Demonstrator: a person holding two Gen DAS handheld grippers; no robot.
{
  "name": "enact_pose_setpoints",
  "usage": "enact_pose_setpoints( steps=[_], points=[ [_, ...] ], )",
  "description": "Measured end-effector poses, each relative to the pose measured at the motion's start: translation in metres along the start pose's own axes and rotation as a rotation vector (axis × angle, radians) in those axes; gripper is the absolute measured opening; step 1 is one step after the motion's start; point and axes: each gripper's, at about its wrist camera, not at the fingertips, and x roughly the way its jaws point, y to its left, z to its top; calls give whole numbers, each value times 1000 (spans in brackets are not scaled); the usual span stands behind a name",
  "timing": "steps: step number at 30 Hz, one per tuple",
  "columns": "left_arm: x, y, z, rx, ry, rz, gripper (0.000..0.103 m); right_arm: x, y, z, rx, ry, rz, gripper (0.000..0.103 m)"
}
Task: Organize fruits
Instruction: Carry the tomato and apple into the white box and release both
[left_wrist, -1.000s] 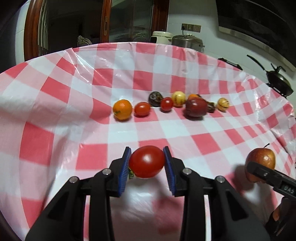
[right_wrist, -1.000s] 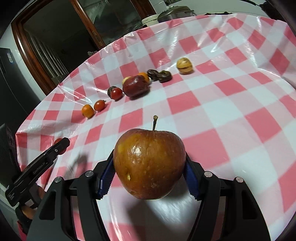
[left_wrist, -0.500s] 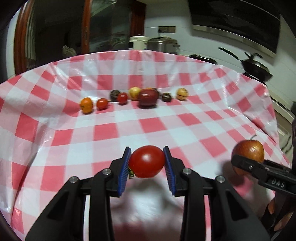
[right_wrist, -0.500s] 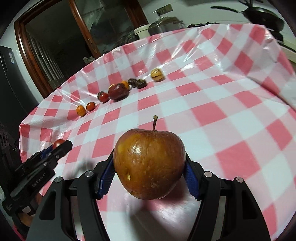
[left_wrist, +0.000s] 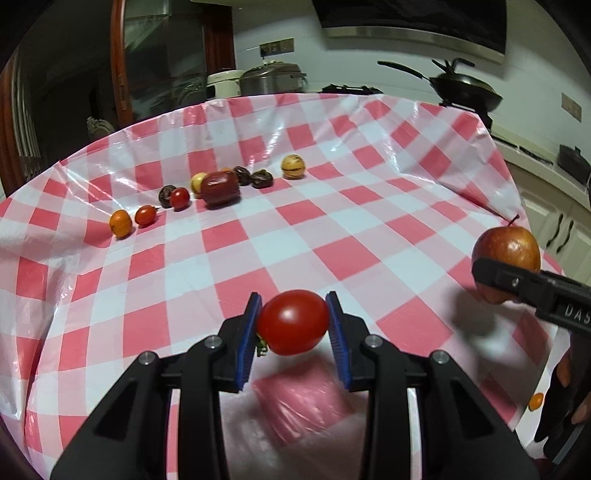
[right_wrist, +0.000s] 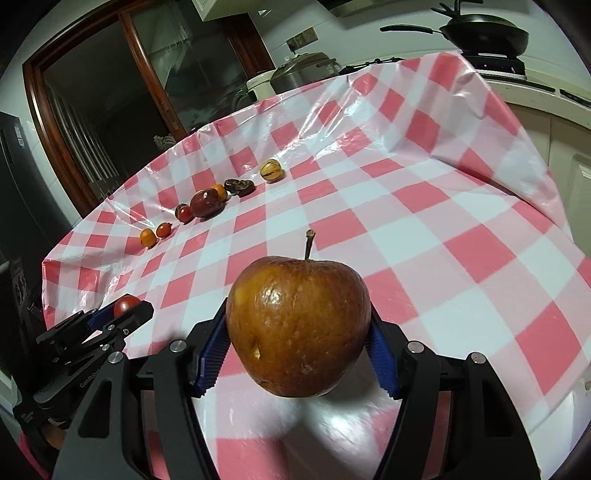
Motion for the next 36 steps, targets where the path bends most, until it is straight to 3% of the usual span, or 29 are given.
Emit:
enact_pose_setpoints(
  steps=[14, 26, 32, 36],
  points=[
    [-4, -66, -8, 159, 27, -48, 36, -54, -53, -27, 4, -48, -61, 65],
    [-12, -139, -15, 320, 36, -132, 36, -104, -117, -65, 108, -86, -159, 65],
    [-23, -187, -22, 434, 32, -211, 36, -131, -151, -86, 149, -96, -253, 65],
    [-33, -228, -30, 521, 35, -304, 36, -140, -177, -102, 187, -66, -325, 65]
  ],
)
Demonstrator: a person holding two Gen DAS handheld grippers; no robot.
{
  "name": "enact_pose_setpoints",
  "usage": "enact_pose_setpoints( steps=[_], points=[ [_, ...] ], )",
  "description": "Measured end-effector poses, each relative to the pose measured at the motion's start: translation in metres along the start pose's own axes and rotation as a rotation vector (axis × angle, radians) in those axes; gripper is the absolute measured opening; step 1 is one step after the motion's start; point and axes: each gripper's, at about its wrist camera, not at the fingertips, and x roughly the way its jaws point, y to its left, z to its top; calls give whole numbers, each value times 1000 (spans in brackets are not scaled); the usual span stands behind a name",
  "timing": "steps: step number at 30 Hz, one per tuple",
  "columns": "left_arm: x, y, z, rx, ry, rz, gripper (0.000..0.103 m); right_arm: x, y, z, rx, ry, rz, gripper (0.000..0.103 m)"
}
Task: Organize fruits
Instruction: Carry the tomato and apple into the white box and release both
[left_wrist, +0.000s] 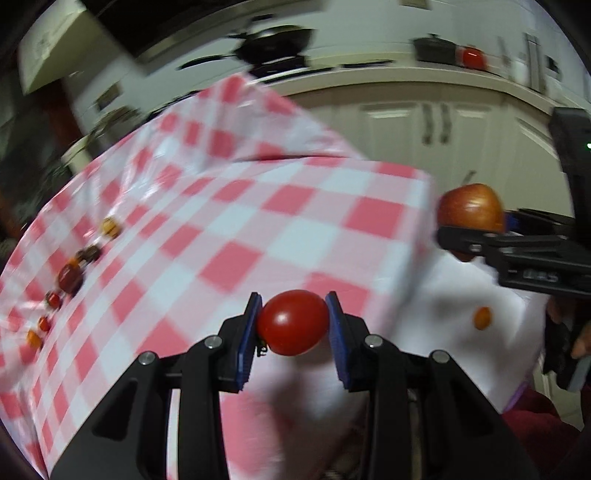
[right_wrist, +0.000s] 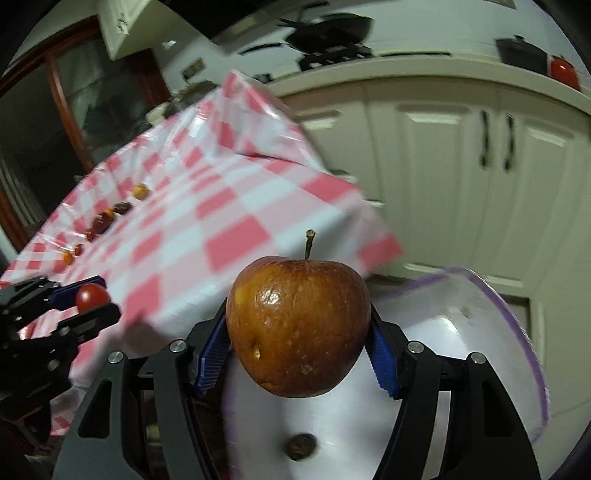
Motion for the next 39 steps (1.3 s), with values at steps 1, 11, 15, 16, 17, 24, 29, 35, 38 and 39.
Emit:
enact_pose_setpoints(
  steps=[1, 11, 15, 16, 17, 24, 29, 35, 38, 39],
  points=[
    [2, -10, 3, 18, 2, -25, 36, 1, -6, -2, 3, 7, -17, 65],
    [47, -111, -5, 255, 119, -266, 36, 66, -58, -24, -35, 291, -232, 65],
    [92, -143, -19, 301, 255, -352, 36, 100, -62, -28, -123, 420, -251, 65],
    [105, -150, -23, 311, 292, -361, 36, 111, -62, -31, -158, 457, -261, 65],
    [113, -154, -25, 317, 313, -363, 36, 119, -62, -33, -178, 486, -266, 65],
    [172, -168, -38, 320, 468, -362, 36, 162, -77, -56, -187, 628, -280, 65],
    [195, -170, -41, 298, 520, -344, 36, 165, -81, -66, -175, 650, -285, 65],
    [203, -165, -42, 270, 533, -339, 40, 167, -89, -75, -136, 665, -283, 66],
    [198, -163, -40, 278, 504, -344, 63, 171, -100, -60, -104, 641, -271, 69],
    [196, -163, -38, 283, 495, -345, 65, 167, -102, -57, -95, 631, -269, 74]
  ],
)
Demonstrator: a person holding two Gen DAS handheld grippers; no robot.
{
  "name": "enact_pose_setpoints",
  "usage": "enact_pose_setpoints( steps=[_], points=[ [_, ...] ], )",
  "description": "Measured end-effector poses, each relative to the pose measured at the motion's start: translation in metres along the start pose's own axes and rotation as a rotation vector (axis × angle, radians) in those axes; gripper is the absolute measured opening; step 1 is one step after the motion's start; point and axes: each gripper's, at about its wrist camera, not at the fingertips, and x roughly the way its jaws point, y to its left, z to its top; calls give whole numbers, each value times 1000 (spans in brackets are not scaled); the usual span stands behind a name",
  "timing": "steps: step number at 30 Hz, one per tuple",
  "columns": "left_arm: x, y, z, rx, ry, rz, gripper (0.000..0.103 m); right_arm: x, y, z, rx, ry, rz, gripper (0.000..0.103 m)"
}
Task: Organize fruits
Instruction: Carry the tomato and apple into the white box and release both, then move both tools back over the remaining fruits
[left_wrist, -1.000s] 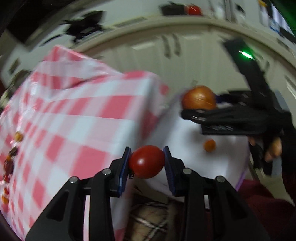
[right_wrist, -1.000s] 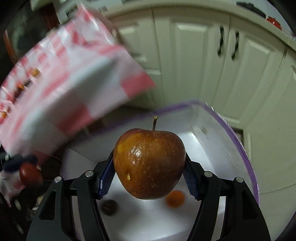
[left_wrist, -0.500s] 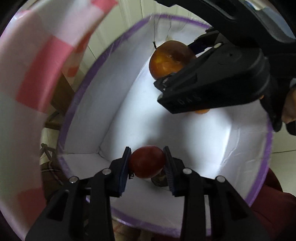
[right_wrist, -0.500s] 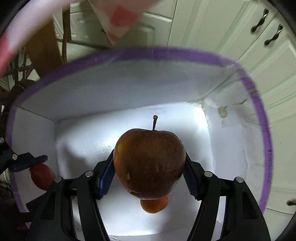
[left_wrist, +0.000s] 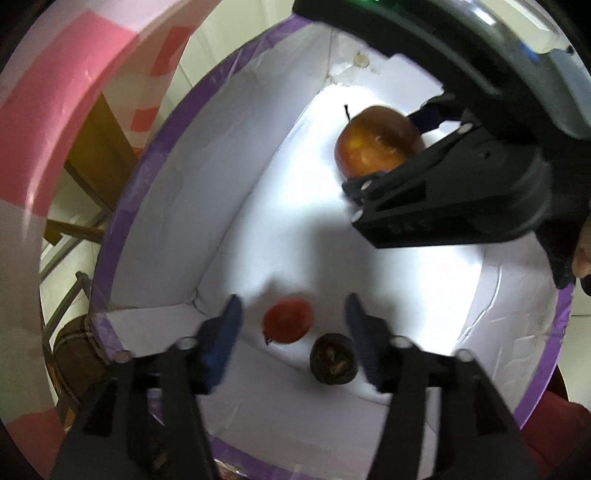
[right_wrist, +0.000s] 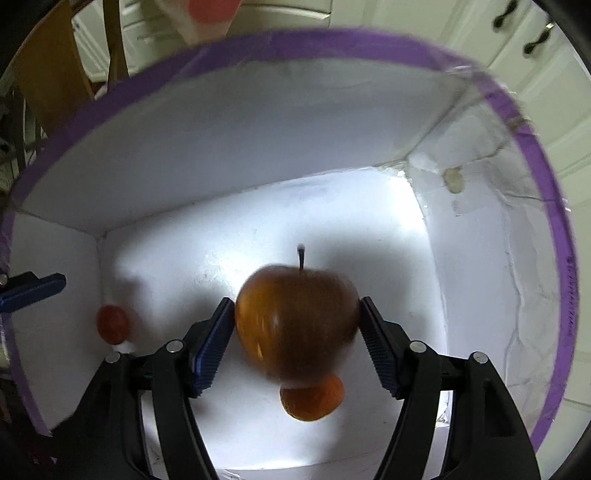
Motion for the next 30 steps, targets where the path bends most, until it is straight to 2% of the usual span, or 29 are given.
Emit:
enact_pose_setpoints(
  steps=[2, 5, 7, 8, 9, 12, 15, 17, 18, 20, 21, 25, 27, 30],
  points=[
    [-5, -8, -4, 12, -18, 13, 69, -15, -10, -1, 31, -31, 1, 78],
    [-13, -13, -2, 29, -49, 37, 78, -48, -28, -3, 92, -110, -16, 78],
    [-27, -20, -4, 56, -83, 59, 78, -90, -43, -5, 145, -225, -12, 79],
    [-34, -23, -5, 65, -98, 63, 78, -108, -47, -6, 164, -272, -6, 84],
    [-47, -26, -7, 77, -130, 68, 78, -130, -51, -8, 183, -328, -6, 88],
    [-89, -26, -22, 91, -248, 78, 78, -184, -44, -11, 189, -468, 0, 88],
    [-149, 0, -42, 46, -415, 108, 83, -230, -21, -19, 139, -594, 32, 88],
    [-192, 33, -63, -25, -535, 166, 93, -259, -2, -14, 99, -657, 74, 88],
    [-209, 50, -73, -65, -581, 197, 95, -270, 15, -12, 67, -702, 121, 88],
    [-236, 80, -95, -141, -636, 255, 101, -284, 48, -9, 16, -748, 210, 88],
    [-249, 102, -105, -200, -659, 287, 101, -291, 71, -4, -27, -759, 263, 88],
    [-268, 182, -149, -432, -676, 385, 101, -288, 159, 23, -170, -726, 330, 88],
    [-273, 224, -180, -559, -677, 442, 101, -277, 207, 38, -253, -702, 327, 88],
    [-272, 270, -216, -696, -665, 514, 101, -256, 259, 57, -321, -679, 325, 88]
  ],
)
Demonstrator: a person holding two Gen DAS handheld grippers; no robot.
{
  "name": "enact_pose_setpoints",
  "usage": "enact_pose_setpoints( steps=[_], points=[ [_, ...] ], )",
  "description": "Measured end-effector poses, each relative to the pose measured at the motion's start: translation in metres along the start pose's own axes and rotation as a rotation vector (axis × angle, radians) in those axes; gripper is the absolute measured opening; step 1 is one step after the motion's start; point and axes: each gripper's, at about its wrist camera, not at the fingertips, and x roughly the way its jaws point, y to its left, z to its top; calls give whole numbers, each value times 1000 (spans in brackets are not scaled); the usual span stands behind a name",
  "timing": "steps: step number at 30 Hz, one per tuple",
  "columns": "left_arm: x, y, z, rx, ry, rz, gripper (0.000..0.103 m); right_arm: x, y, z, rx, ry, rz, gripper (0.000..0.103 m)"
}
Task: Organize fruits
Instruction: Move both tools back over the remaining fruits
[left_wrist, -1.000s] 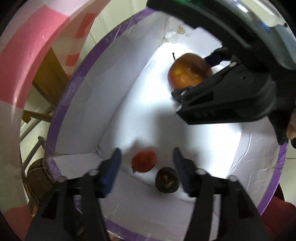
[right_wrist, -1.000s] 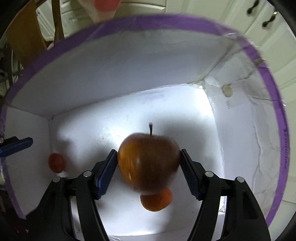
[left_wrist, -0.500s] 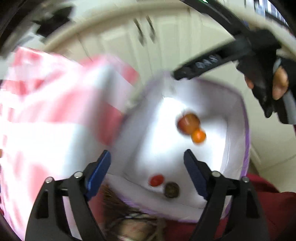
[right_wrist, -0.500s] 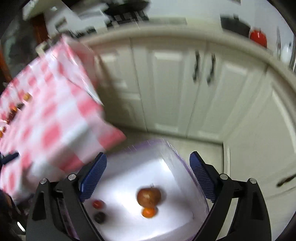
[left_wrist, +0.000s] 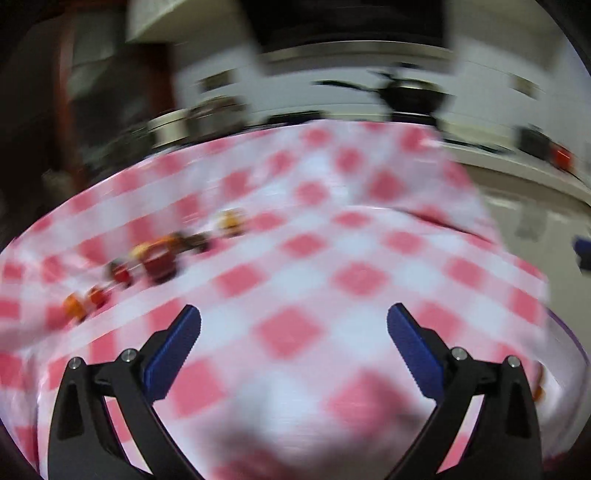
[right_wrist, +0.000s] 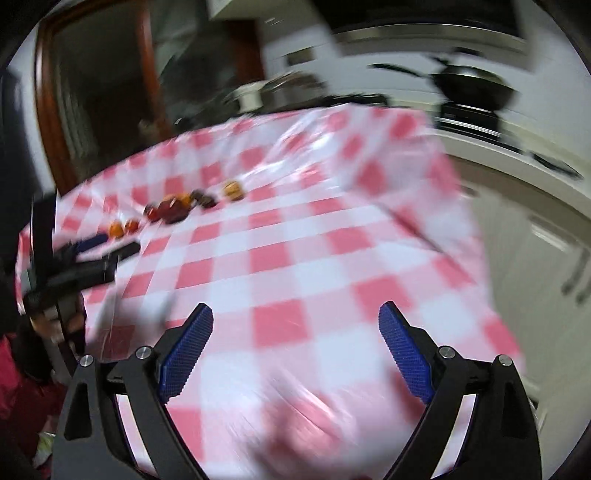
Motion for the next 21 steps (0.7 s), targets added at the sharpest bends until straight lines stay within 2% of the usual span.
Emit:
enact_pose_setpoints(
  steps=[4, 7, 9, 12, 16, 21],
  points=[
    [33, 74, 2, -130, 31, 89, 101, 79, 39, 26, 47, 39, 58, 88],
    [60, 125, 6, -241, 46, 163, 101, 130, 50, 53, 133, 52, 73, 88],
    [80, 149, 10, -315, 58, 178, 101, 157, 52, 70, 179, 53, 71, 88],
    [108, 177, 20, -412, 73, 154, 101, 197, 54, 93, 229, 61, 68, 88],
    [134, 197, 29, -531, 48, 100, 101, 239, 59, 121, 218, 75, 45, 88],
    [142, 202, 25, -554, 31, 27, 101, 282, 74, 153, 178, 56, 53, 88]
  ],
)
